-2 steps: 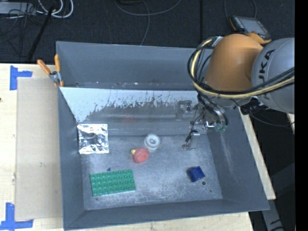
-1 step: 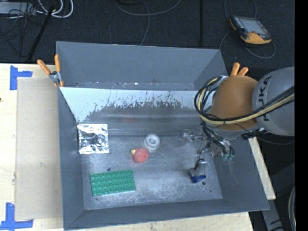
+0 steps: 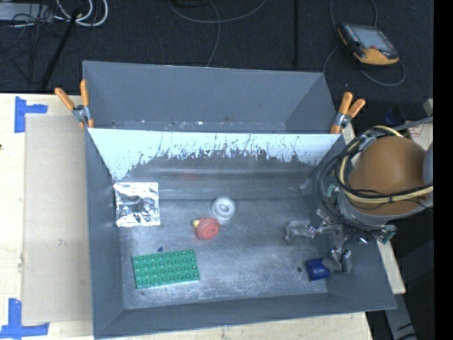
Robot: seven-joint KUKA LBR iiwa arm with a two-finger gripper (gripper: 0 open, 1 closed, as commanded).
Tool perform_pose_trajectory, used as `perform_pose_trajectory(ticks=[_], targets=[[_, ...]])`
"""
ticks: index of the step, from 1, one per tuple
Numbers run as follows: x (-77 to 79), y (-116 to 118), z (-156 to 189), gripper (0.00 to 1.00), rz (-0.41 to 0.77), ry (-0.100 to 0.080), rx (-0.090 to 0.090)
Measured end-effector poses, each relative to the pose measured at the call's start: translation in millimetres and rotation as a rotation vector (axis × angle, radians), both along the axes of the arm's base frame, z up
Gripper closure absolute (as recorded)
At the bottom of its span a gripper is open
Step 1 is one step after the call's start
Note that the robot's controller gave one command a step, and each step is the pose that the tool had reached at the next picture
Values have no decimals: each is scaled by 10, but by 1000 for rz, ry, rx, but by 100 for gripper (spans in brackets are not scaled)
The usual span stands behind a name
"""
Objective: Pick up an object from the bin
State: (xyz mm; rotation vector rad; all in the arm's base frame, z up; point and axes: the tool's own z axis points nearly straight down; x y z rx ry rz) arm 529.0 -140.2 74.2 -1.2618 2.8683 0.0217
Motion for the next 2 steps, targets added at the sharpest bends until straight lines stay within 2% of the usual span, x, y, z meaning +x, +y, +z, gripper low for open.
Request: perform_pose_trajectory(ticks=[1, 2], targets=[[-534, 94, -17, 0, 102, -8, -5], [-546, 39, -27, 100, 102, -2, -14]])
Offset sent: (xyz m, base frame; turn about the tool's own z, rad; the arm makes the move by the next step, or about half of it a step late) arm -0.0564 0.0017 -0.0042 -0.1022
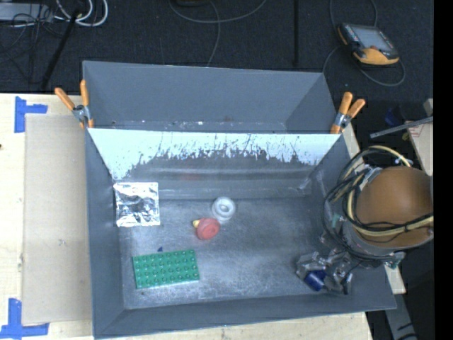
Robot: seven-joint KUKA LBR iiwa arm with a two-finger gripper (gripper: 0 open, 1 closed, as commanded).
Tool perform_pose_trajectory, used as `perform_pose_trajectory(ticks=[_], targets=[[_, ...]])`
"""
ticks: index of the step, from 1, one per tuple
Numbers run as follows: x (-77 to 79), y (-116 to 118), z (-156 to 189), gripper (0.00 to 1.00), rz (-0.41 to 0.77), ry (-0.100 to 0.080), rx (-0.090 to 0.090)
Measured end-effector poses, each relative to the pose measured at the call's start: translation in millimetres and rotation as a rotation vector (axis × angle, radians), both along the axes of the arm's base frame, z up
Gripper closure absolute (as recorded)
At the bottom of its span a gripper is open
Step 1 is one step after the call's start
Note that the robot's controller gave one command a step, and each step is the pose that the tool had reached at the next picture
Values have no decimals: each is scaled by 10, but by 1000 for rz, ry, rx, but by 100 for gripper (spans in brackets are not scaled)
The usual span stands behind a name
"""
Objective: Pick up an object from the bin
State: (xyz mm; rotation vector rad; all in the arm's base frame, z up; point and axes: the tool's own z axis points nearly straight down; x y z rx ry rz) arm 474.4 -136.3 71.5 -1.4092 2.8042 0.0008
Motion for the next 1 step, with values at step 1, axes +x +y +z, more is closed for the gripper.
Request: perform_pose_trajectory(ticks=[1], targets=[[45, 57, 1862, 100, 59, -5, -3]])
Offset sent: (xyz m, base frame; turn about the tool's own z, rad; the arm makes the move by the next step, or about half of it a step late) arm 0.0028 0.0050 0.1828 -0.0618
